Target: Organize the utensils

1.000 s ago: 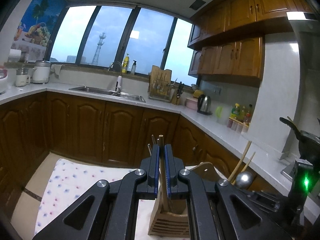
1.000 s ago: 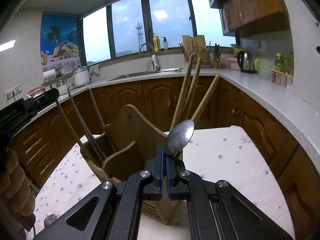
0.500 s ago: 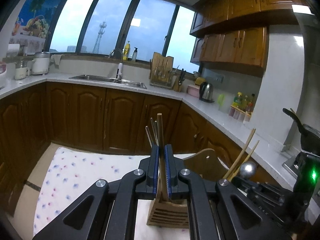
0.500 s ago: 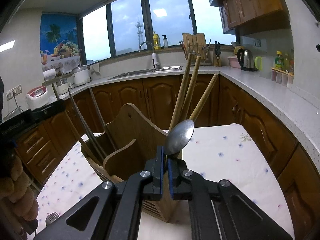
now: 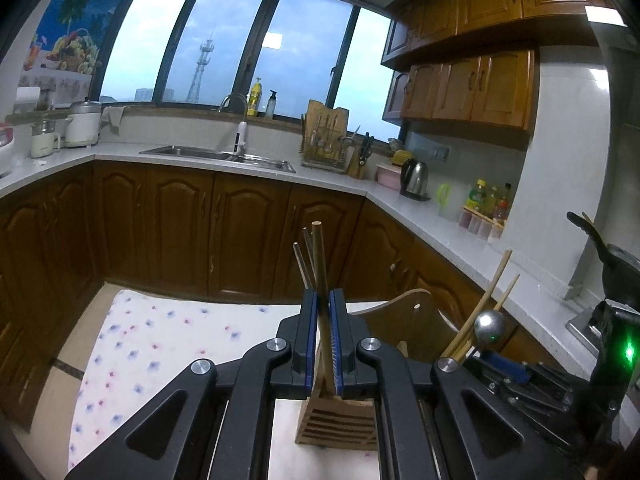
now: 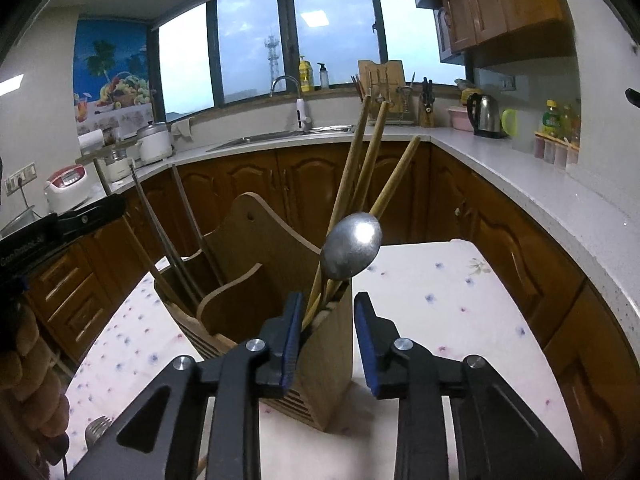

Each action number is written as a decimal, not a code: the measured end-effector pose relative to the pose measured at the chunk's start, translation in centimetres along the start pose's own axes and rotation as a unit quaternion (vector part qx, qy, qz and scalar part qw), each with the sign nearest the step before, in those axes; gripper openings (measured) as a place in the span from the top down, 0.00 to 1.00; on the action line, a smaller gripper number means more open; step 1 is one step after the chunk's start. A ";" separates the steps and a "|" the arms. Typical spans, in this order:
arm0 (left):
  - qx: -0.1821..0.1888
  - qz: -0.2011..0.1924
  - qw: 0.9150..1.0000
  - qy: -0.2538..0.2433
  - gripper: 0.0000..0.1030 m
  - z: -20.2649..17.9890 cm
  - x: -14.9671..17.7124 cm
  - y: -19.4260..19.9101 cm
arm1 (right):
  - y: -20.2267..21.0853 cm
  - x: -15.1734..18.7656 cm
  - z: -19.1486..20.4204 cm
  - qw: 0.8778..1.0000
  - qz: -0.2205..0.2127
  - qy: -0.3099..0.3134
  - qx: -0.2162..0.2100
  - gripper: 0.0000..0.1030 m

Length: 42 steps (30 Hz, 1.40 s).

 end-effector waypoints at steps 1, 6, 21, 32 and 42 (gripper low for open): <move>-0.001 0.000 1.000 0.000 0.96 0.0 0.0 0.0 | 0.1 0.0 0.0 1.000 0.001 0.000 0.000 0.70; 0.000 0.007 1.000 0.000 0.95 -0.2 0.3 0.0 | 0.3 0.0 -0.1 1.000 -0.001 -0.003 -0.002 0.56; -0.002 0.019 1.000 -0.002 0.65 -0.6 0.2 0.2 | 0.6 -0.3 -0.5 1.000 -0.005 -0.016 0.001 0.52; -0.013 0.008 1.000 0.010 0.21 -0.1 0.7 1.9 | 1.8 -0.3 -1.0 0.999 -0.011 -0.031 -0.003 0.27; -0.038 0.002 0.999 0.002 0.04 0.9 0.9 5.9 | 4.5 -0.2 -0.4 0.999 -0.024 -0.037 -0.014 0.11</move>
Point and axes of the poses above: each gripper's, at about its wrist camera, not at the fingertips, and y roughly against the way its jaws point, z to its left, x to its underside, the point moved 7 cm from there along -y, roughly the way its jaws point, and after that the axes turned 10 degrees about -z, right-handed, at the moved point
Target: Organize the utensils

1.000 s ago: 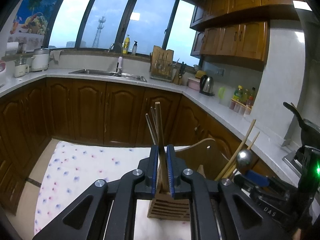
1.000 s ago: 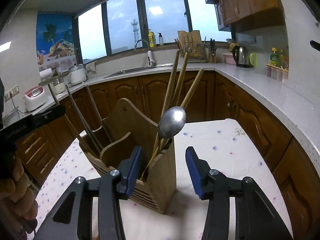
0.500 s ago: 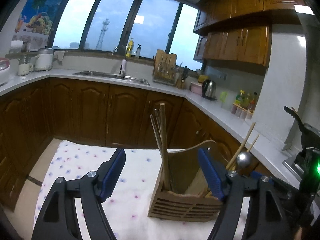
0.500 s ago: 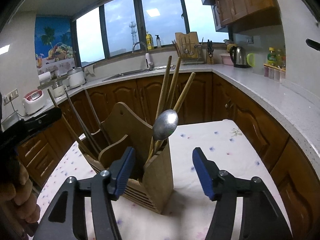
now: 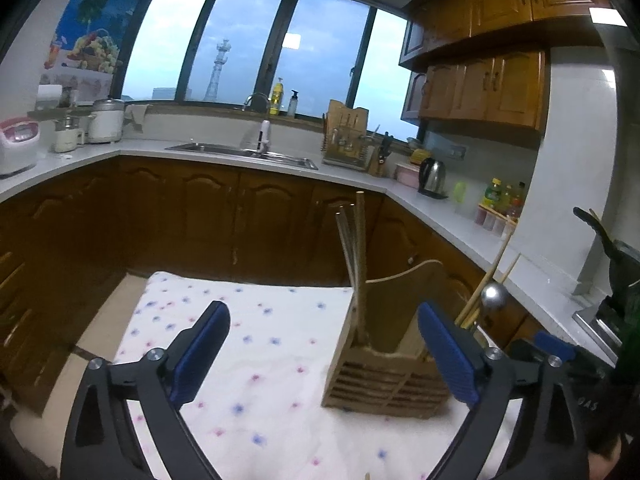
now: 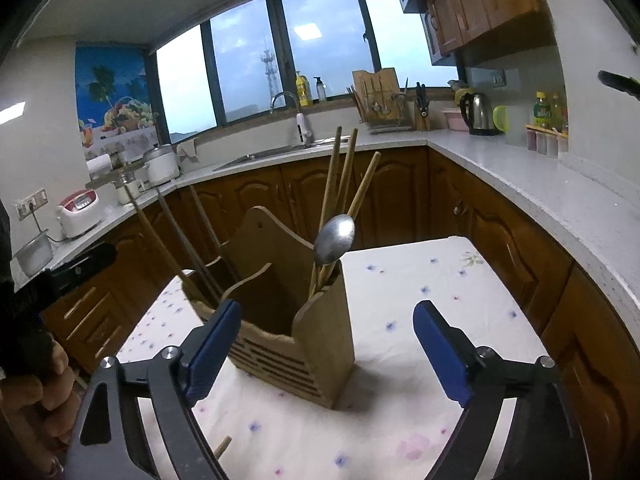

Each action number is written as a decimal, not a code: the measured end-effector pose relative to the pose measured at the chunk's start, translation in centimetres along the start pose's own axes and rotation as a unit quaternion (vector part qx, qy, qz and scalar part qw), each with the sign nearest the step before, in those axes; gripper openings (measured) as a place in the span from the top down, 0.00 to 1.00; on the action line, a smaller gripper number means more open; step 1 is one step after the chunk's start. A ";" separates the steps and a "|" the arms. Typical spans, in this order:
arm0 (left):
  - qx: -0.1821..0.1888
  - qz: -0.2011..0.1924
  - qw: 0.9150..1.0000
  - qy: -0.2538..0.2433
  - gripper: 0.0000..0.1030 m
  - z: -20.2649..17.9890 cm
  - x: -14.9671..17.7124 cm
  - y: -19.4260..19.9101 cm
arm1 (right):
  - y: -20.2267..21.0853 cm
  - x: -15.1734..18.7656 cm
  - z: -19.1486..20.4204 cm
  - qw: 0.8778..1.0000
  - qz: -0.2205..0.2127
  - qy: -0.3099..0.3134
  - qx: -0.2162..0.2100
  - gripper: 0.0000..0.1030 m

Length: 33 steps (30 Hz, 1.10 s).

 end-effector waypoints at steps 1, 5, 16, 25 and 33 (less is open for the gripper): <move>-0.002 -0.002 1.000 -0.002 0.02 0.1 0.0 0.6 | 0.6 0.0 0.2 1.000 -0.003 -0.001 -0.002 0.09; -0.005 -0.011 1.000 -0.014 0.01 0.6 0.4 3.8 | 2.5 0.2 0.9 1.000 -0.007 -0.006 -0.010 0.03; -0.011 -0.008 0.999 -0.043 0.01 -0.3 2.6 13.0 | 9.3 1.1 2.4 0.998 -0.043 -0.033 -0.026 0.00; -0.026 -0.011 0.997 -0.069 0.01 -0.7 4.8 19.4 | 13.9 4.3 2.8 0.997 -0.036 -0.058 -0.030 0.00; -0.049 -0.009 0.997 -0.064 0.01 -0.7 8.0 23.8 | 18.2 7.6 3.6 0.997 -0.057 -0.045 -0.014 0.00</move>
Point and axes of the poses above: each gripper's, at about its wrist camera, not at the fingertips, and y roughly against the way its jaws point, z to its left, x to its underside, the point moved 7 cm from there along -y, roughly the way its jaws point, and after that the axes turned 10 degrees about -z, right-handed, at the moved point
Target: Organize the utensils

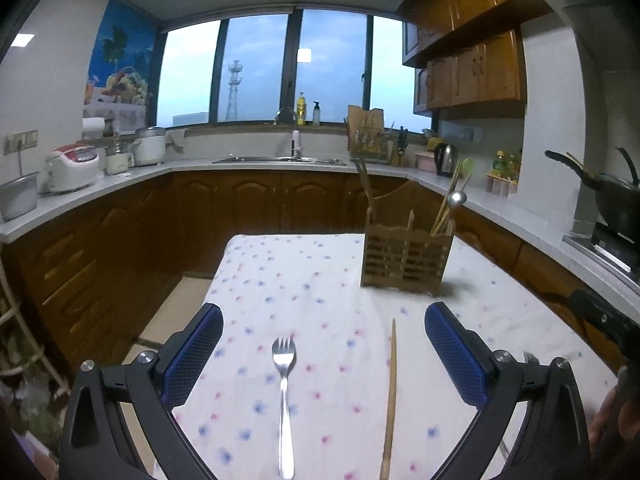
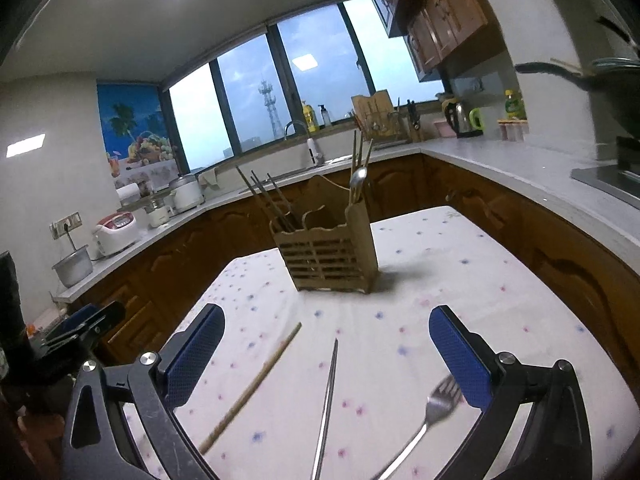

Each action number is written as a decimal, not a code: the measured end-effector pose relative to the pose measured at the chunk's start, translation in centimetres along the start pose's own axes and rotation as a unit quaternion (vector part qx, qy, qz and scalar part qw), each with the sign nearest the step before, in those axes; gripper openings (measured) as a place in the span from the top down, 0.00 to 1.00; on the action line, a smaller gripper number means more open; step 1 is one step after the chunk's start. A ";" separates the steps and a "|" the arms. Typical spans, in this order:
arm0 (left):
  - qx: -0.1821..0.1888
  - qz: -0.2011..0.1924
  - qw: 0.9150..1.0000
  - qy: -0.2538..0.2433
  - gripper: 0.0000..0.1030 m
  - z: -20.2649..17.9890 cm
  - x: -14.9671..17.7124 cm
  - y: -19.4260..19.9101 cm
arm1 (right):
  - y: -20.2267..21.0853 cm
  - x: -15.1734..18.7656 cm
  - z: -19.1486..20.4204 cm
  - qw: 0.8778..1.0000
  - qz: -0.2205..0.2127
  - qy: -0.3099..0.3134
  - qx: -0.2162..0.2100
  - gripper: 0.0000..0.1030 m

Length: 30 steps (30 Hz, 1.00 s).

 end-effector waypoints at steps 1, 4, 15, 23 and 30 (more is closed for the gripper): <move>-0.003 0.000 1.000 -0.002 0.01 0.2 0.3 0.3 | 0.5 0.6 0.2 1.000 -0.002 0.006 0.001 0.00; -0.009 0.001 1.000 -0.015 0.01 0.2 1.0 1.5 | 1.6 1.9 0.6 1.000 -0.002 0.025 0.006 0.00; -0.025 -0.029 0.998 -0.051 0.01 0.5 -0.2 5.8 | 4.4 -0.2 3.3 0.996 -0.033 0.081 -0.011 0.00; -0.057 -0.034 0.996 -0.063 0.01 0.9 0.6 7.0 | 6.2 -1.0 4.4 0.991 -0.074 0.114 -0.002 0.00; -0.067 -0.023 0.995 -0.066 0.01 1.4 1.9 5.9 | 5.0 1.9 3.4 0.993 -0.056 0.100 0.005 0.00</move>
Point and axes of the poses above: each gripper's, at about its wrist camera, not at the fingertips, and y roughly against the way its jaws point, z to its left, x to its underside, the point moved 7 cm from there along -y, roughly the way its jaws point, and after that the axes turned 10 degrees about -z, right-handed, at the moved point
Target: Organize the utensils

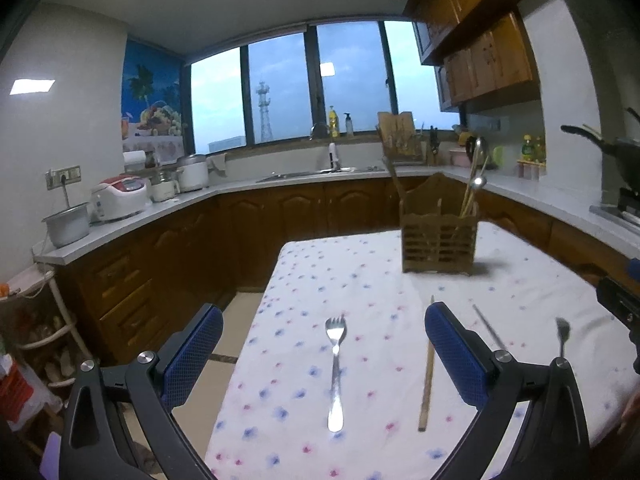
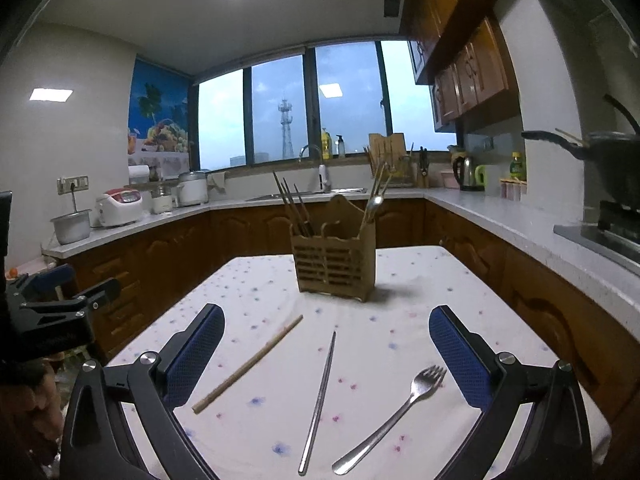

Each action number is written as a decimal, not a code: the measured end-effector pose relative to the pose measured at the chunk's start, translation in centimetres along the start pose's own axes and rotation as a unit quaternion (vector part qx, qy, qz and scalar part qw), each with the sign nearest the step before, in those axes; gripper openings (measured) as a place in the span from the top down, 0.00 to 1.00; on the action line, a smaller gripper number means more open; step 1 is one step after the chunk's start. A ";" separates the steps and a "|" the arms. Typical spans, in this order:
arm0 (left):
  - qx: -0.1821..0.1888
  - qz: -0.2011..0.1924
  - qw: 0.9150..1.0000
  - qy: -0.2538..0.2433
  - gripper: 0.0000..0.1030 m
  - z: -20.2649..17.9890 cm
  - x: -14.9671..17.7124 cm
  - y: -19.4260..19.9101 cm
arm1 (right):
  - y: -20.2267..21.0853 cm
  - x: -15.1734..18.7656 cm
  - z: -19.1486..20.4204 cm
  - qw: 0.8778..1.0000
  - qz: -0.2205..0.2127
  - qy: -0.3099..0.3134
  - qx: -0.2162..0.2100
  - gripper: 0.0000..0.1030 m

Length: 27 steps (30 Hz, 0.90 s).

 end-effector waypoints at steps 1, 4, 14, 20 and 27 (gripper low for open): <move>0.000 0.001 1.000 0.001 0.01 0.2 0.1 -0.1 | 0.0 0.3 -0.1 1.000 0.000 0.000 0.002 0.00; -0.002 0.002 1.000 0.007 0.01 0.6 0.6 -0.4 | 0.0 0.9 -0.2 1.000 -0.005 -0.001 0.005 0.00; 0.000 0.001 1.000 0.023 0.01 1.5 1.0 -1.0 | 0.1 1.3 0.1 1.000 -0.015 -0.002 0.002 0.00; 0.001 -0.006 1.000 0.023 0.01 1.5 1.3 -0.9 | 0.4 1.3 0.3 1.000 -0.024 -0.002 -0.002 0.00; 0.003 -0.004 1.000 0.022 0.01 1.2 1.7 -0.9 | 0.2 1.8 0.1 1.000 -0.019 -0.005 -0.005 0.00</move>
Point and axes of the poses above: each gripper's, at about its wrist camera, not at the fingertips, and y roughly against the way its jaws point, z to its left, x to its underside, the point moved 7 cm from there along -y, roughly the way its jaws point, and after that the axes turned 10 degrees about -z, right-handed, at the moved point
